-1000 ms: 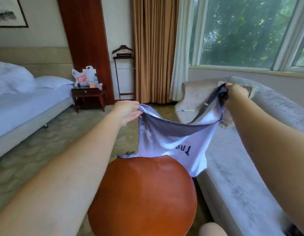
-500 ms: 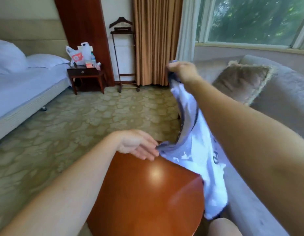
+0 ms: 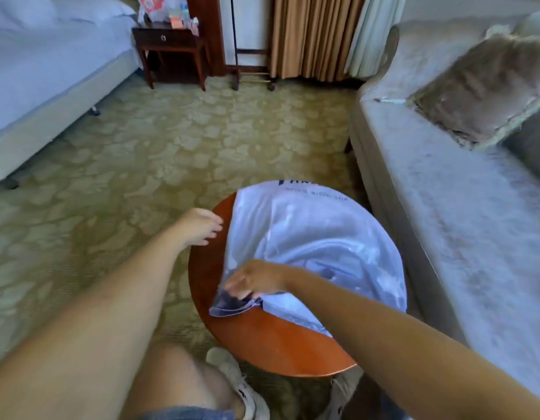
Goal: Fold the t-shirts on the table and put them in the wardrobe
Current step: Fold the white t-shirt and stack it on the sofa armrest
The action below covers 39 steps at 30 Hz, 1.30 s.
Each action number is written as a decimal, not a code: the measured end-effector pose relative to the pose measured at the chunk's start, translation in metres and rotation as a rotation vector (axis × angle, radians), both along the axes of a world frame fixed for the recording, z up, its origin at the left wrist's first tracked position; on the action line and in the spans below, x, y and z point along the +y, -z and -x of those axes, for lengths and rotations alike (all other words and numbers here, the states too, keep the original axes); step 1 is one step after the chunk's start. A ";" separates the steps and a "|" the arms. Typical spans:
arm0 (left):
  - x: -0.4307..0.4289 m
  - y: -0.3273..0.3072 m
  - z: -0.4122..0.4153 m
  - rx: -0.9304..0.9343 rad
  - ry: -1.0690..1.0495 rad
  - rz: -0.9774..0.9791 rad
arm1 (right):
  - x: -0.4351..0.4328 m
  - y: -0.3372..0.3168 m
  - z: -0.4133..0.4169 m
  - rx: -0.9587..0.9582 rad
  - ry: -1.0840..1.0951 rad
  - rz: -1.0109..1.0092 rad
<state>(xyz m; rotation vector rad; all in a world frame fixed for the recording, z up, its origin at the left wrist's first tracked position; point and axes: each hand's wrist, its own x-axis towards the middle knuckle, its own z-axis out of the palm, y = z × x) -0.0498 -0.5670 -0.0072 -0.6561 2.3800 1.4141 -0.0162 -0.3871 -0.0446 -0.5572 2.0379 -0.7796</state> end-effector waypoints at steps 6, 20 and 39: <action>0.089 0.066 0.017 0.081 0.621 0.296 | 0.096 0.042 0.036 0.611 0.383 -0.371; 0.109 0.104 -0.011 -0.167 0.783 0.749 | 0.145 0.082 0.024 0.583 0.254 -0.584; 0.087 0.084 -0.154 -0.232 0.626 0.593 | 0.131 0.052 -0.111 0.652 0.107 -0.579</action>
